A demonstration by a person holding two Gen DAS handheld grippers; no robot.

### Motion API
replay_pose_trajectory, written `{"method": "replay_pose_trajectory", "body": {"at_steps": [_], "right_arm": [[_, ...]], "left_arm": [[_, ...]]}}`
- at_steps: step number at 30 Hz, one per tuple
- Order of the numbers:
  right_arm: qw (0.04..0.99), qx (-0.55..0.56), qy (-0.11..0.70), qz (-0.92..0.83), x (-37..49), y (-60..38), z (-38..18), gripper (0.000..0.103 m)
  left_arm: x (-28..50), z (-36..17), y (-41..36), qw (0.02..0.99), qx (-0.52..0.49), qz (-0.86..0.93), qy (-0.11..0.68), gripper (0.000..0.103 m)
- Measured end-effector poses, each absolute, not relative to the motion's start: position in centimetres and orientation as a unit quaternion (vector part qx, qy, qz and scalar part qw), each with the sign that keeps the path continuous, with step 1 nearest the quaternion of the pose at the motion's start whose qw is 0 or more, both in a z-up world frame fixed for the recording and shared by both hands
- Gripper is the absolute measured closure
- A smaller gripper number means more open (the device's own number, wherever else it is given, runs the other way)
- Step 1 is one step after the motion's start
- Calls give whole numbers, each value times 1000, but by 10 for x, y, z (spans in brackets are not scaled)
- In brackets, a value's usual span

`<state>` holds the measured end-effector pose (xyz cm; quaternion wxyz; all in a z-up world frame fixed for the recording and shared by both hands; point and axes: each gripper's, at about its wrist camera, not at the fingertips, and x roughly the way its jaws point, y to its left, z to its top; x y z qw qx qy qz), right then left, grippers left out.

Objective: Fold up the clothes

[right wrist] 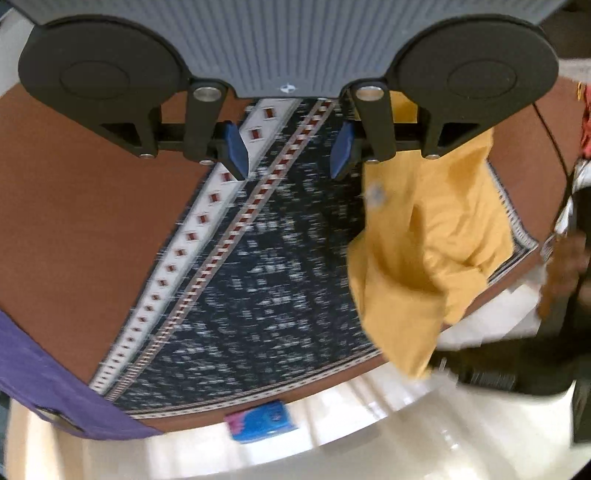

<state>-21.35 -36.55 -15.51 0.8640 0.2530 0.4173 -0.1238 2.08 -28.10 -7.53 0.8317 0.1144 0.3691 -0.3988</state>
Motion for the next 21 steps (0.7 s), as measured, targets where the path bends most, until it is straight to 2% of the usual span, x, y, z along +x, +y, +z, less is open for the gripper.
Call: {"method": "replay_pose_trajectory", "body": {"at_steps": [9,21], "right_arm": [[871,231,429,-63,-190,-335,-158,49],[853,279,440,-36,-150,-331,-192,46]], "left_arm": [[59,-37,-239,869,80,-354,338,103],[61,-31,-198,875,76,-337,338,103]]}}
